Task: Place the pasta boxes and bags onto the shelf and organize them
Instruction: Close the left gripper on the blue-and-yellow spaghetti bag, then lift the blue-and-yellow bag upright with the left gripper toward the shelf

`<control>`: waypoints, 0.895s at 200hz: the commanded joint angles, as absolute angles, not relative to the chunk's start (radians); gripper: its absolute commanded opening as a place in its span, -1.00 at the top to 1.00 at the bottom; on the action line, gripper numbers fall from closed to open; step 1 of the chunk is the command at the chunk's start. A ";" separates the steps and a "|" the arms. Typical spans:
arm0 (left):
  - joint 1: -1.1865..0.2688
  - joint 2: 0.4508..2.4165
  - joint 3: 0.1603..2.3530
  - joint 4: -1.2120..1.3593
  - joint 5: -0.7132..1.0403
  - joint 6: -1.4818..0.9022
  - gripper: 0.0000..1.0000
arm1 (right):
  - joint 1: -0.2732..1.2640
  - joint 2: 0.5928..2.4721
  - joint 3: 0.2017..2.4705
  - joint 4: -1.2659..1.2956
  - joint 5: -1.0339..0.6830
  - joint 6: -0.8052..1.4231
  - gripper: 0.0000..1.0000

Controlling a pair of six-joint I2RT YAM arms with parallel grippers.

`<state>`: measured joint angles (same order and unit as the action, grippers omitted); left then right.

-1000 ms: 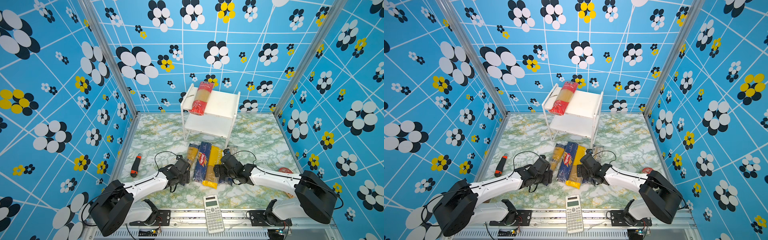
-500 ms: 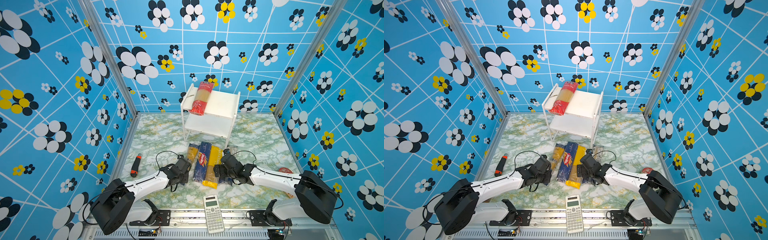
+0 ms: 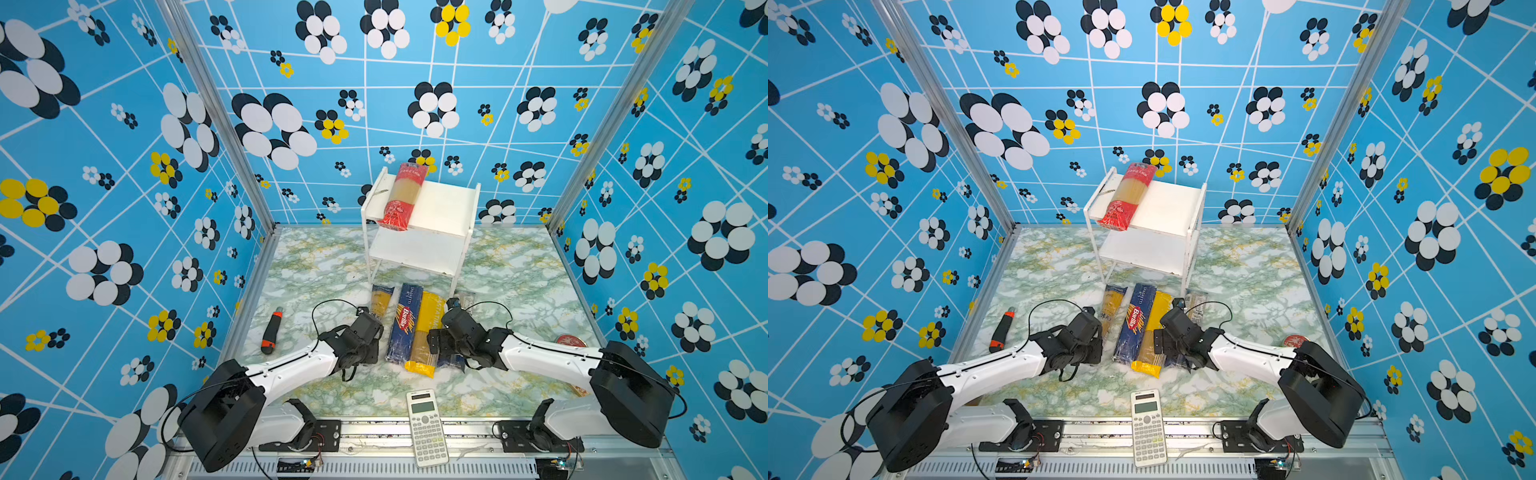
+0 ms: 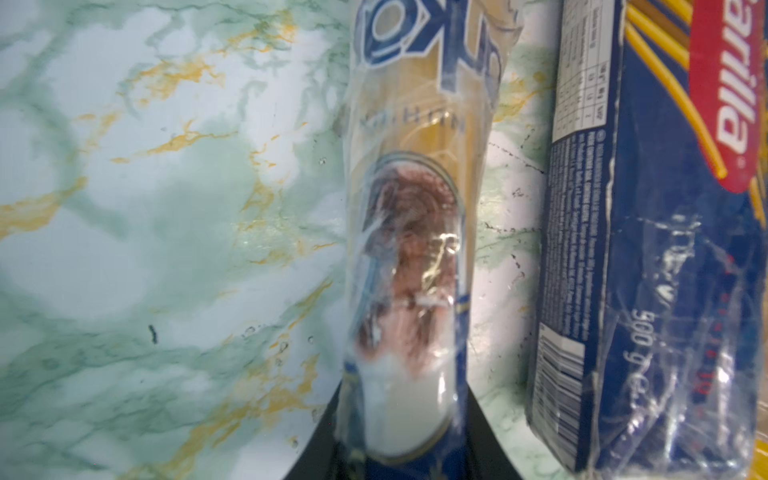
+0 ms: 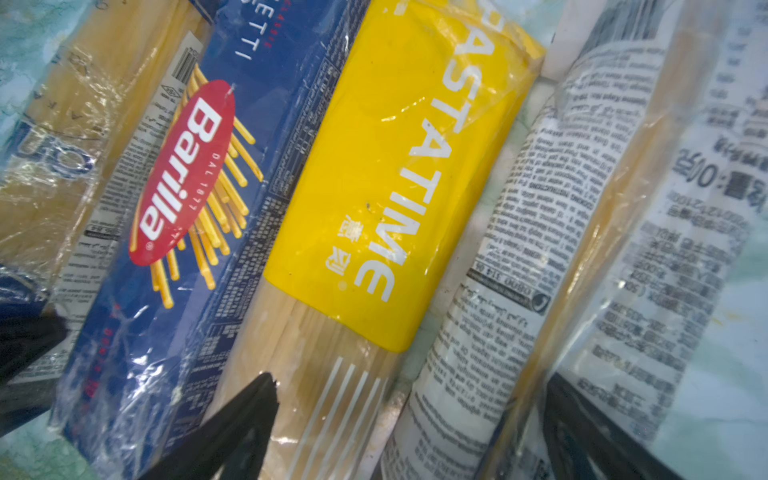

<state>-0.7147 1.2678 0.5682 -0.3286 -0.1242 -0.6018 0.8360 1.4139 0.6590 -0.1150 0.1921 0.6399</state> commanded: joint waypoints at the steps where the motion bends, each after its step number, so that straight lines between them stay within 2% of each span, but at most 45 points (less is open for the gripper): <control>1: -0.713 1.236 0.601 -0.427 -0.095 -0.577 0.70 | 0.851 1.403 0.641 -0.125 0.151 0.639 -0.99; 48: -0.692 1.145 0.654 -0.483 0.032 -0.540 0.88 | 0.851 1.384 0.656 -0.165 0.157 0.622 -0.98; 74: -0.657 1.109 0.703 -0.534 0.160 -0.522 0.93 | 0.851 1.369 0.675 -0.204 0.166 0.603 -0.98; 107: -0.610 1.054 0.728 -0.574 0.331 -0.522 0.95 | 0.851 1.330 0.683 -0.242 0.183 0.588 -0.98; 153: -0.569 0.962 0.780 -0.674 0.389 -0.533 0.95 | 0.851 1.294 0.682 -0.265 0.203 0.577 -0.98; 179: -0.532 0.916 0.790 -0.674 0.490 -0.550 0.96 | 0.850 1.293 0.690 -0.281 0.203 0.575 -0.98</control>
